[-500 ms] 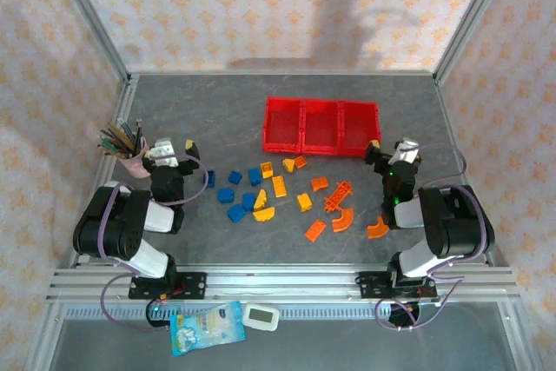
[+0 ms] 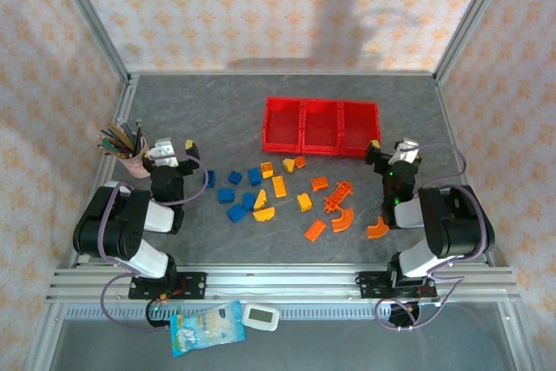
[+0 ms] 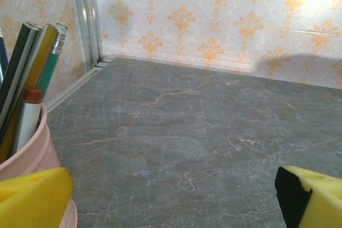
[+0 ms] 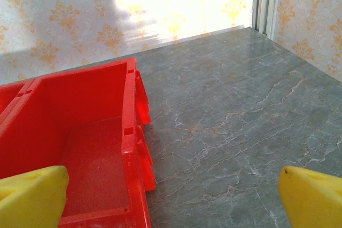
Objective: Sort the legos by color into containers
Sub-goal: Pick up the lego from the center of the table.
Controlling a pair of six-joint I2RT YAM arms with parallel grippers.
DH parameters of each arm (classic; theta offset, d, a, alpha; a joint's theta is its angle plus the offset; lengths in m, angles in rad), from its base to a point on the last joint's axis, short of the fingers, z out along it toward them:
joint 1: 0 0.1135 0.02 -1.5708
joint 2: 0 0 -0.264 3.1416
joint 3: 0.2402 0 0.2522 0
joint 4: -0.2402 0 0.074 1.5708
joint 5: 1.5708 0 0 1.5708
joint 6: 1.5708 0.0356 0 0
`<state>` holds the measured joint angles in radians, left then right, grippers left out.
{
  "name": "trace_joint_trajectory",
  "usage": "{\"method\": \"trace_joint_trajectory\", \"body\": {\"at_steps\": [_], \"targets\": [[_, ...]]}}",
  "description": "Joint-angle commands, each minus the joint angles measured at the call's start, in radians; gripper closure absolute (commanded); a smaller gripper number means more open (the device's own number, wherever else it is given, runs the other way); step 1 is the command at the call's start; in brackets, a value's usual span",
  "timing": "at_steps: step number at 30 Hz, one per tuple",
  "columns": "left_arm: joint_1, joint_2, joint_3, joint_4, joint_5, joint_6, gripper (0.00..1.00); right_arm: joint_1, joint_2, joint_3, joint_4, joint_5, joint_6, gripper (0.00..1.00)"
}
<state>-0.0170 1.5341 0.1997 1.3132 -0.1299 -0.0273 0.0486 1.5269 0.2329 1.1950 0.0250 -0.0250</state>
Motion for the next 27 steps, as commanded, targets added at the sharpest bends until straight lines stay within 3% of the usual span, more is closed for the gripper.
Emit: {"method": "trace_joint_trajectory", "body": {"at_steps": [1,27], "targets": [[0.006,0.001,0.014,0.011,0.021,0.003,0.01,-0.006,-0.008,0.003,0.030,-0.007,-0.017,0.00],[0.007,-0.047,-0.001,-0.004,-0.002,-0.008,0.01,-0.006,-0.020,0.001,0.023,-0.014,-0.018,0.00]]}}
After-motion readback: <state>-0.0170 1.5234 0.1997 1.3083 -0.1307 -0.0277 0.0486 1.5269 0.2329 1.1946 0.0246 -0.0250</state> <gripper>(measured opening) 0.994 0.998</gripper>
